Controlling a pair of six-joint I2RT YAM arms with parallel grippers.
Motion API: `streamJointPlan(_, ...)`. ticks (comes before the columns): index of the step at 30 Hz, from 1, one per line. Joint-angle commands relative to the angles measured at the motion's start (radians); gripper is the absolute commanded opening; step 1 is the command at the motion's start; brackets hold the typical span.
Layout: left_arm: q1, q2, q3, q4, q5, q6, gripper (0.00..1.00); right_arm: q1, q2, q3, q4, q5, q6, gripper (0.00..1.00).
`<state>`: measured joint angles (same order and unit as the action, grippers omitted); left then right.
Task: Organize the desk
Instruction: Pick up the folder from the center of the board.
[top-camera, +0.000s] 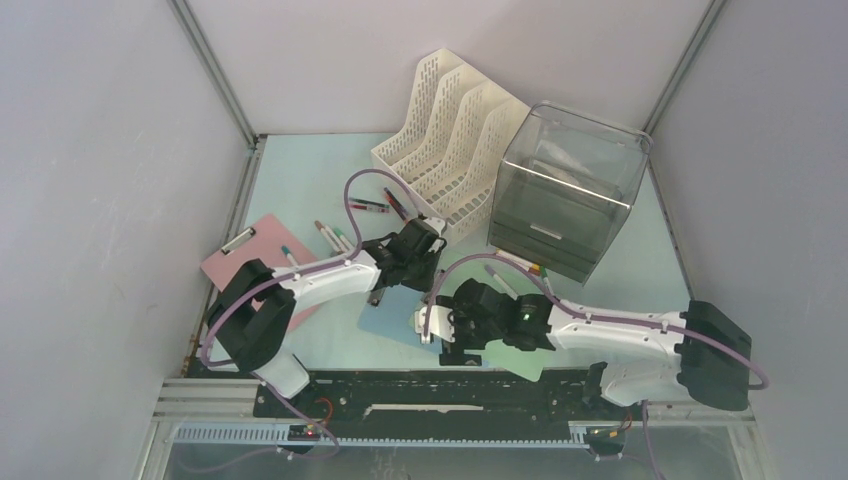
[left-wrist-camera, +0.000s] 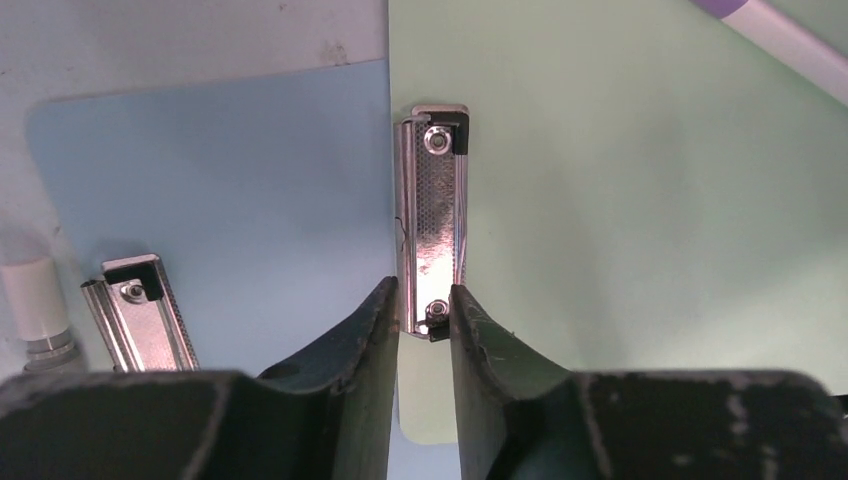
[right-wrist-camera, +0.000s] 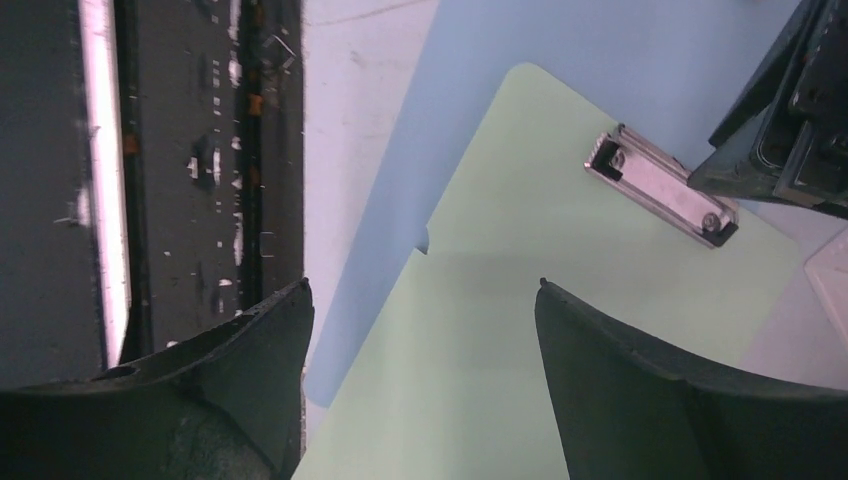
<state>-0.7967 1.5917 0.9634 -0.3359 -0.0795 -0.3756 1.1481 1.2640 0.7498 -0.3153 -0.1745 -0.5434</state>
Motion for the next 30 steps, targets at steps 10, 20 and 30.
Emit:
streamJointPlan(10,0.005,0.083,0.053,0.017,-0.010,0.010,0.27,0.035,-0.004,0.017,0.024,0.125,0.077,1.00)
streamJointPlan(20,-0.018,0.154,0.109,-0.021,-0.092,0.024,0.29,0.028,-0.025,0.019,0.019,0.116,0.064,1.00)
streamJointPlan(30,-0.019,0.218,0.151,0.008,-0.075,0.044,0.27,0.031,-0.022,0.018,0.000,0.114,0.023,1.00)
